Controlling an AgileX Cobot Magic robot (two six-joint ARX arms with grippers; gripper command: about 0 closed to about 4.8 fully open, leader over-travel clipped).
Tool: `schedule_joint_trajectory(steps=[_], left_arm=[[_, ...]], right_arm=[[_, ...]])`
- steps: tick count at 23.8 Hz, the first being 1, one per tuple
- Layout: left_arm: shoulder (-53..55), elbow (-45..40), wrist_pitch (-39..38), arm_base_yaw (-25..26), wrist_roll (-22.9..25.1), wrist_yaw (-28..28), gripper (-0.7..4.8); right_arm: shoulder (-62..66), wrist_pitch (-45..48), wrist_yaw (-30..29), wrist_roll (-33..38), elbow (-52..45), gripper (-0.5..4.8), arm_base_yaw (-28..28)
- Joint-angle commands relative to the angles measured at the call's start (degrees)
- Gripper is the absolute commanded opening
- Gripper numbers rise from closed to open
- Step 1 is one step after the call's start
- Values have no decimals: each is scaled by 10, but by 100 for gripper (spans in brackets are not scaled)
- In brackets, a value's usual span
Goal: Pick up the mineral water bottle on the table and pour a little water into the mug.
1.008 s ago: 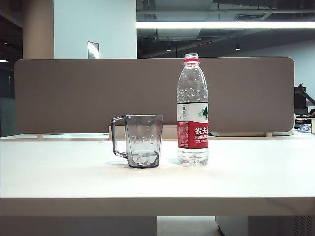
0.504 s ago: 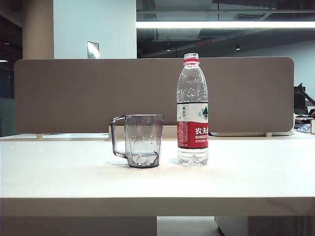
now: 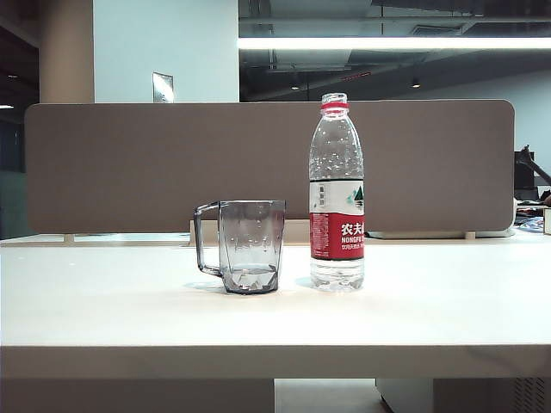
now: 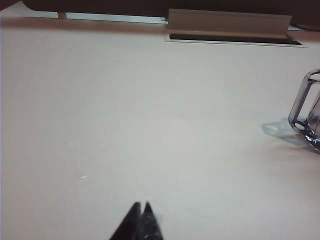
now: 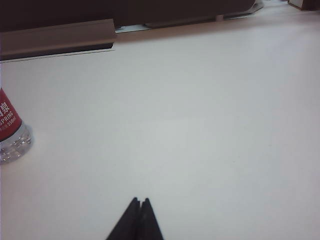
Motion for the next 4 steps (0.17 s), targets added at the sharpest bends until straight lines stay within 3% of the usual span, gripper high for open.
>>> schedule_joint_trajectory(steps=[1, 4], left_arm=[[0, 0, -1, 0, 2, 2, -5], [0, 0, -1, 0, 2, 2, -5]], right_arm=[[-1, 10, 1, 0, -4, -5, 0], [-1, 10, 1, 0, -4, -5, 0]])
